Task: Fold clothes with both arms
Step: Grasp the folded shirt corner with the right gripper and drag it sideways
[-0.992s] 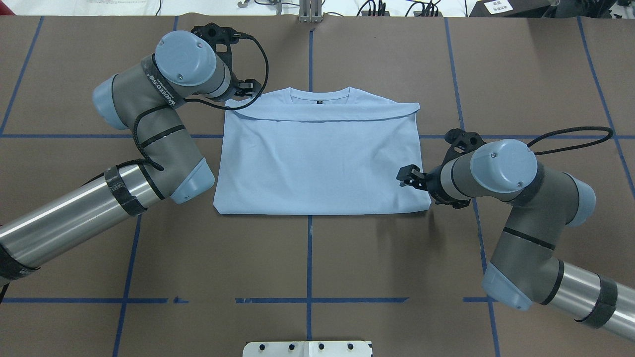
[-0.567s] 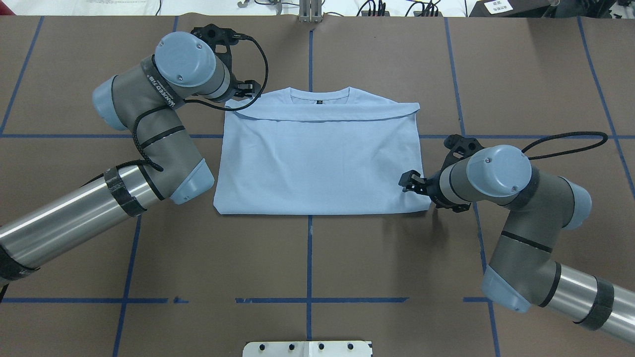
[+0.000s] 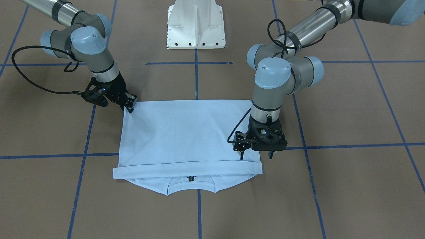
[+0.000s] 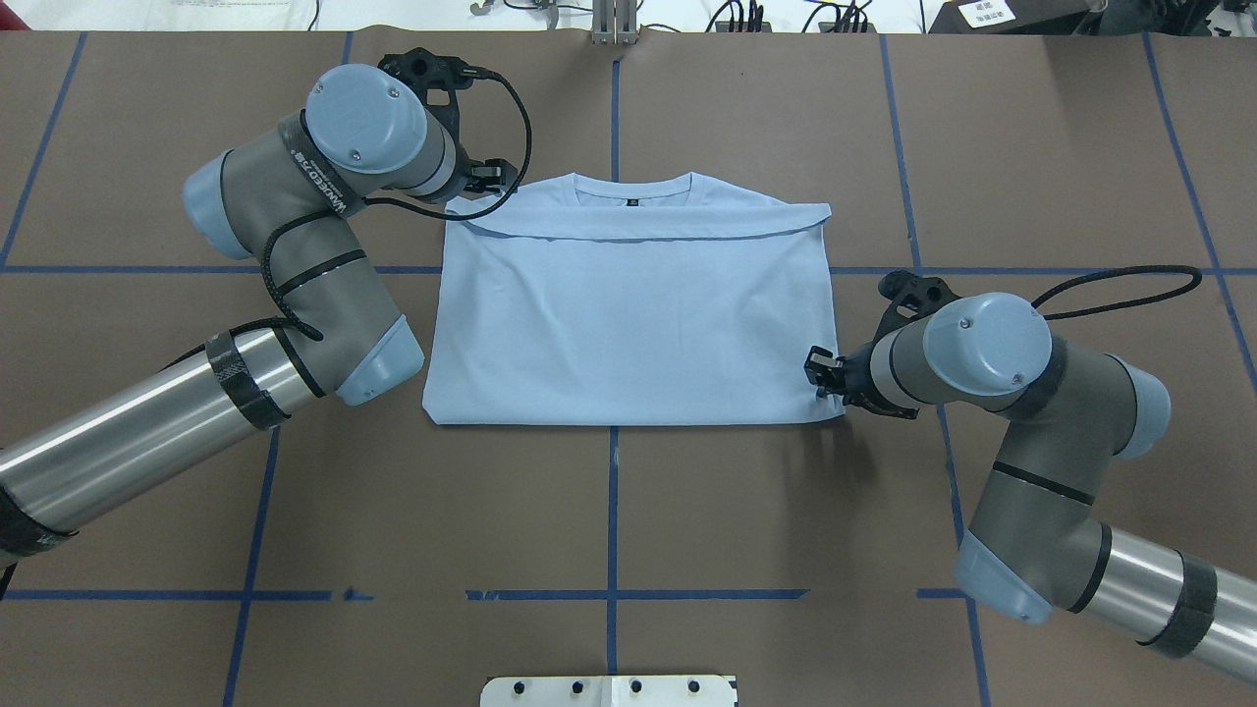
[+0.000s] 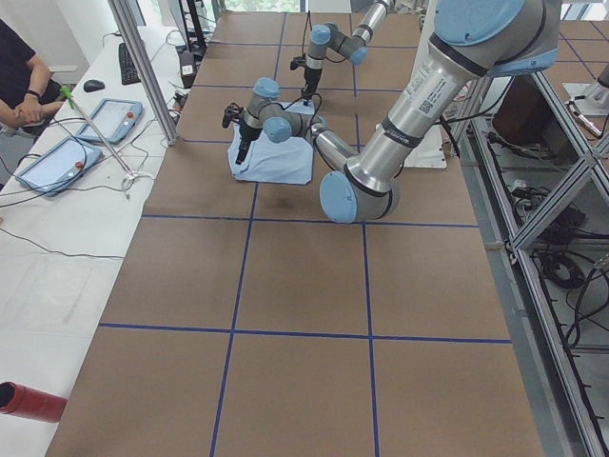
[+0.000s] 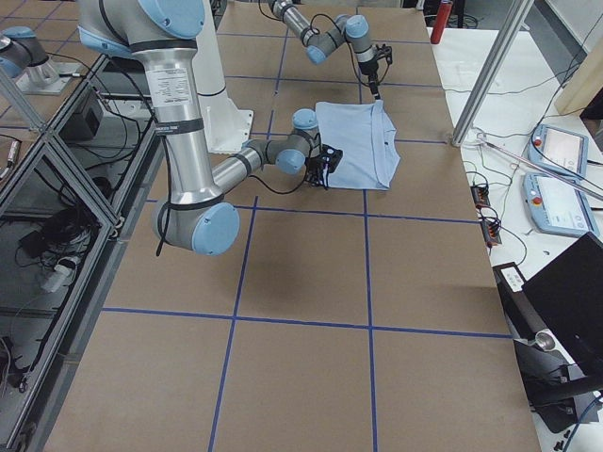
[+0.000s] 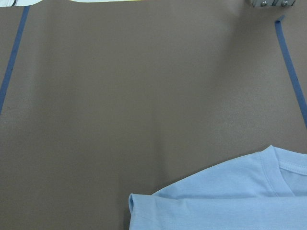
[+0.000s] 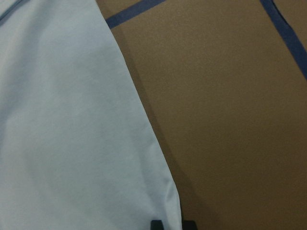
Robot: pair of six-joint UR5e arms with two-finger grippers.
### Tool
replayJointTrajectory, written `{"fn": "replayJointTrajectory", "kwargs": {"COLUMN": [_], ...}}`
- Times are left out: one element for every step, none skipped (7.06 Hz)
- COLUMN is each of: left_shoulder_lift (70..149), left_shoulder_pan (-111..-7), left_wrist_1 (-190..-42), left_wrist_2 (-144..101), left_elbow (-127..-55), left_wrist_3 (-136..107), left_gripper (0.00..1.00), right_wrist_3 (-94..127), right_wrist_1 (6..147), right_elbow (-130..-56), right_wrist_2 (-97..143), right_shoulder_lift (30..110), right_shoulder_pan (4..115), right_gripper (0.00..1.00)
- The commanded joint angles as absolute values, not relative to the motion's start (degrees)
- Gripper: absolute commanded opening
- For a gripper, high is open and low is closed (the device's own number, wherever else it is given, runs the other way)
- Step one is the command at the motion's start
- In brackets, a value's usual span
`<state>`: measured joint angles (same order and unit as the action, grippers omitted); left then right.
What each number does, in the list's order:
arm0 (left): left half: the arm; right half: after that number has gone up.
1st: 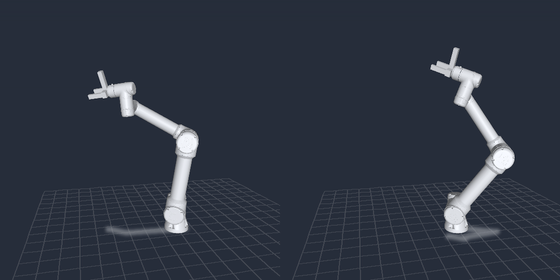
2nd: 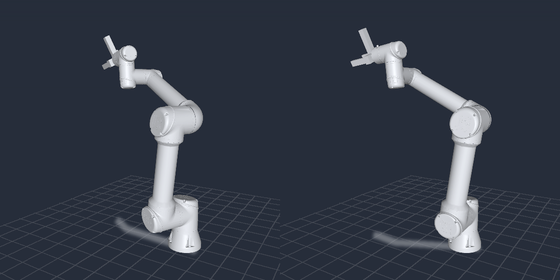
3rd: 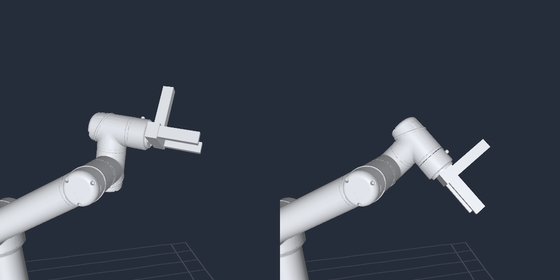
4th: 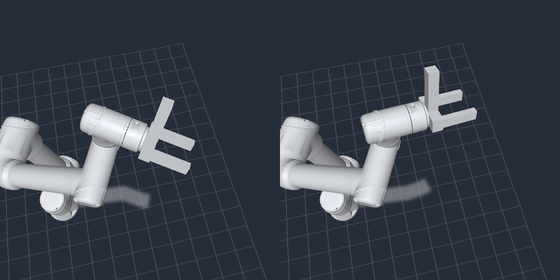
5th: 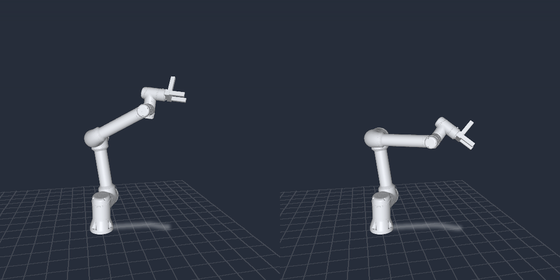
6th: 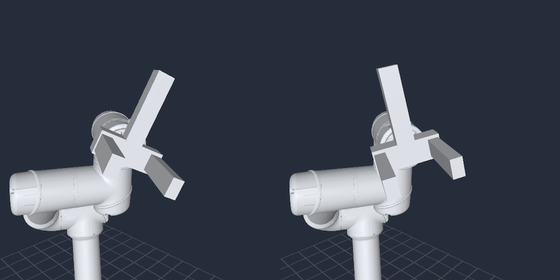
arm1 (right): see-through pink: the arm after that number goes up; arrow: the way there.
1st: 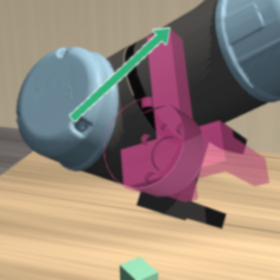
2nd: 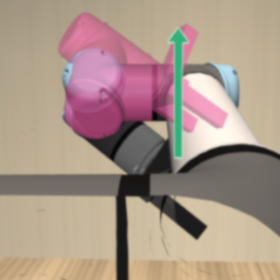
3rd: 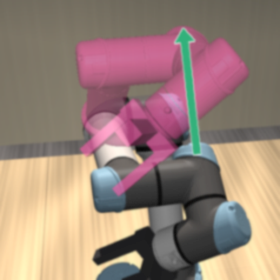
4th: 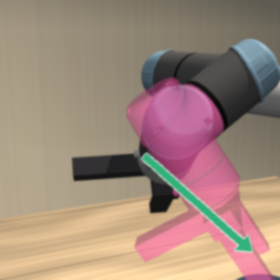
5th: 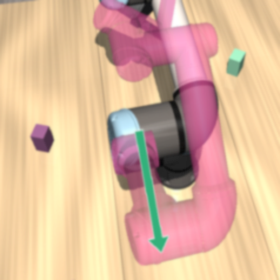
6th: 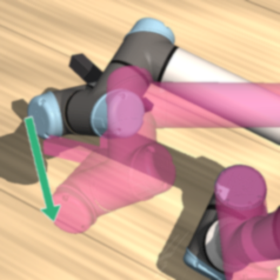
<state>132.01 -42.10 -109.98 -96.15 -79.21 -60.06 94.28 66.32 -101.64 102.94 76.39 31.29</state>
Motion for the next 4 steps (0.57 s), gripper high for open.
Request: {"fn": "replayJointTrajectory", "kwargs": {"left_shoulder_lift": [132.01, 131.92, 131.92, 131.84], "left_shoulder_pan": [-42.1, -42.1, -42.1, -42.1], "left_wrist_1": [-110.57, -110.57, -110.48, -110.48], "left_wrist_2": [-96.15, -96.07, -96.06, -96.06], "left_elbow": [-79.19, -79.19, -79.19, -79.19], "left_wrist_3": [-60.12, -60.03, -60.03, -59.94], "left_gripper": [1.0, 1.0, 1.0, 1.0], "right_wrist_3": [94.04, 94.13, 94.22, 94.74], "right_wrist_1": [66.36, 66.36, 66.36, 66.44], "right_elbow": [-103.96, -107.45, -113.06, -119.12], "right_wrist_2": [103.01, 102.92, 102.92, 102.92], "right_shoulder_lift": [77.42, 80.83, 85.91, 92.05], "right_shoulder_pan": [31.29, 29.2, 26.4, 22.71], "right_gripper": [0.0, 0.0, 0.0, 0.0]}}
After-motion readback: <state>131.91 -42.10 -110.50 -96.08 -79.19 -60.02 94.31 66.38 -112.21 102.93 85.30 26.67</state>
